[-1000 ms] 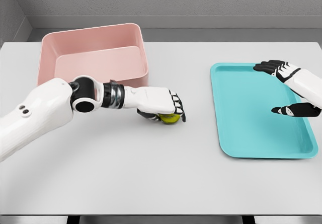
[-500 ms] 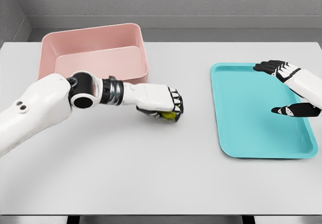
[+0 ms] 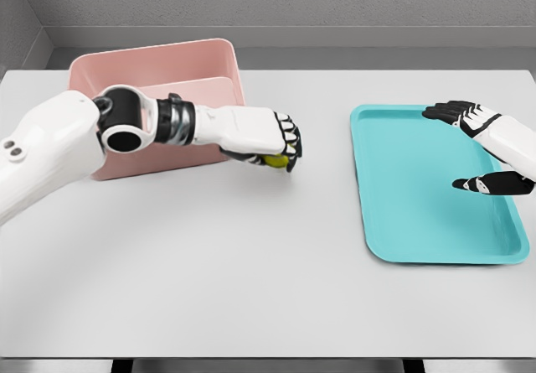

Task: Put the tennis from the blue tray into the pink basket with both arms

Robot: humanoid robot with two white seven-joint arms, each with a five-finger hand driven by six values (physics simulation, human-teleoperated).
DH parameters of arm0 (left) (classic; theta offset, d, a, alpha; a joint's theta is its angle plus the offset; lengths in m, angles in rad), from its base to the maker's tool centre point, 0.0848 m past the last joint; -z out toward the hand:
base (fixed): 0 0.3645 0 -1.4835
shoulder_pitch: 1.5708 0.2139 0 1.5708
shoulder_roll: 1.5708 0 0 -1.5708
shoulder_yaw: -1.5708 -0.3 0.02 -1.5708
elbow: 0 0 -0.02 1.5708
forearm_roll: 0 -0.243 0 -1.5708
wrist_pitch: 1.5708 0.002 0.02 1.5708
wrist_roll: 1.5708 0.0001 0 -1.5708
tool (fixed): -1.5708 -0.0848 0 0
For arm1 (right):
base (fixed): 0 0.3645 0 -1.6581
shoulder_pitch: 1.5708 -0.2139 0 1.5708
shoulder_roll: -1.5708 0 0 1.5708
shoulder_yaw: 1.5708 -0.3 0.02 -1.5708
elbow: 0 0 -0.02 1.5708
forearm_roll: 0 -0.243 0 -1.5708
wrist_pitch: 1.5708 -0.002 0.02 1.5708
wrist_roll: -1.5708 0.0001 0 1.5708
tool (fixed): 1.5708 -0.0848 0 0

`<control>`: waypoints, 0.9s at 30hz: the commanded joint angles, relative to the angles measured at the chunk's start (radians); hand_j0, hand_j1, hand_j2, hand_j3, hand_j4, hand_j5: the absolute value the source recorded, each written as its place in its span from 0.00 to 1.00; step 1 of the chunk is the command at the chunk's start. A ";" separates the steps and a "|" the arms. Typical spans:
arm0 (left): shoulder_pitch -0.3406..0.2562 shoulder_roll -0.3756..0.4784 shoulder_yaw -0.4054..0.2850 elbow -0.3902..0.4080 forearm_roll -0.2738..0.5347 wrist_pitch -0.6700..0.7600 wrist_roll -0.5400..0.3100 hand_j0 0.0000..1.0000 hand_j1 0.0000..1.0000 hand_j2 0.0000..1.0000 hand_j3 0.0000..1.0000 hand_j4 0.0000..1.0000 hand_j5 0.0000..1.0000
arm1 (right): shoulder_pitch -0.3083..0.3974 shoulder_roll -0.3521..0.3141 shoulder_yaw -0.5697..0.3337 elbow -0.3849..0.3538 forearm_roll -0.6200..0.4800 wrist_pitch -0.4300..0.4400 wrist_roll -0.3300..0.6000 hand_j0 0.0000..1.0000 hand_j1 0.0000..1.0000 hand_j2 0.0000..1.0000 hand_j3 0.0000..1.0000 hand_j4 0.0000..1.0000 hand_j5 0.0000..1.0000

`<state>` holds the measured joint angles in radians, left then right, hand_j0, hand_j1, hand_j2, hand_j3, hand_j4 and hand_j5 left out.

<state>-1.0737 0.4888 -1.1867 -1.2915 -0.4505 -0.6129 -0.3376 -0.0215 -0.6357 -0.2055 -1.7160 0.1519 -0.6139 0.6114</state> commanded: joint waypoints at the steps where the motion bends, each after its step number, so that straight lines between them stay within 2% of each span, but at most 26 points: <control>1: -0.003 0.010 0.001 0.000 0.021 0.002 0.000 0.56 0.56 0.56 0.56 0.56 0.56 | 0.000 -0.001 0.000 0.000 -0.008 0.003 -0.001 1.00 1.00 1.00 1.00 1.00 1.00; 10: -0.063 0.045 0.001 0.000 0.036 0.002 0.000 0.56 0.56 0.56 0.56 0.56 0.56 | -0.002 -0.001 -0.002 0.016 -0.008 0.003 -0.001 1.00 1.00 1.00 1.00 1.00 1.00; 16: -0.112 0.162 0.015 0.014 0.055 0.002 0.000 0.56 0.56 0.56 0.56 0.56 0.56 | 0.000 -0.001 -0.002 0.016 -0.008 0.003 -0.001 1.00 1.00 1.00 1.00 1.00 1.00; 20: -0.115 0.228 0.036 0.031 0.056 0.002 0.000 0.56 0.56 0.56 0.56 0.56 0.56 | 0.000 -0.001 -0.002 0.016 -0.008 0.003 -0.001 1.00 1.00 1.00 1.00 1.00 1.00; 21: -0.115 0.238 0.050 0.052 0.056 0.002 0.002 0.61 0.61 0.61 0.61 0.61 0.61 | 0.000 -0.001 -0.002 0.016 -0.008 0.003 -0.001 1.00 1.00 1.00 1.00 1.00 1.00; 23: -0.115 0.241 0.061 0.124 0.055 0.002 0.009 0.97 0.97 0.97 0.97 0.97 0.97 | 0.000 -0.001 -0.002 0.018 -0.008 0.003 -0.001 1.00 1.00 1.00 1.00 1.00 1.00; 27: -0.114 0.267 0.065 0.133 0.055 0.002 0.009 1.00 1.00 1.00 1.00 1.00 1.00 | 0.000 -0.001 -0.002 0.018 -0.008 0.003 -0.001 1.00 1.00 1.00 1.00 1.00 1.00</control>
<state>-1.1873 0.7432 -1.1293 -1.1745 -0.4015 -0.6126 -0.3297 -0.0215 -0.6363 -0.2070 -1.6983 0.1519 -0.6139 0.6114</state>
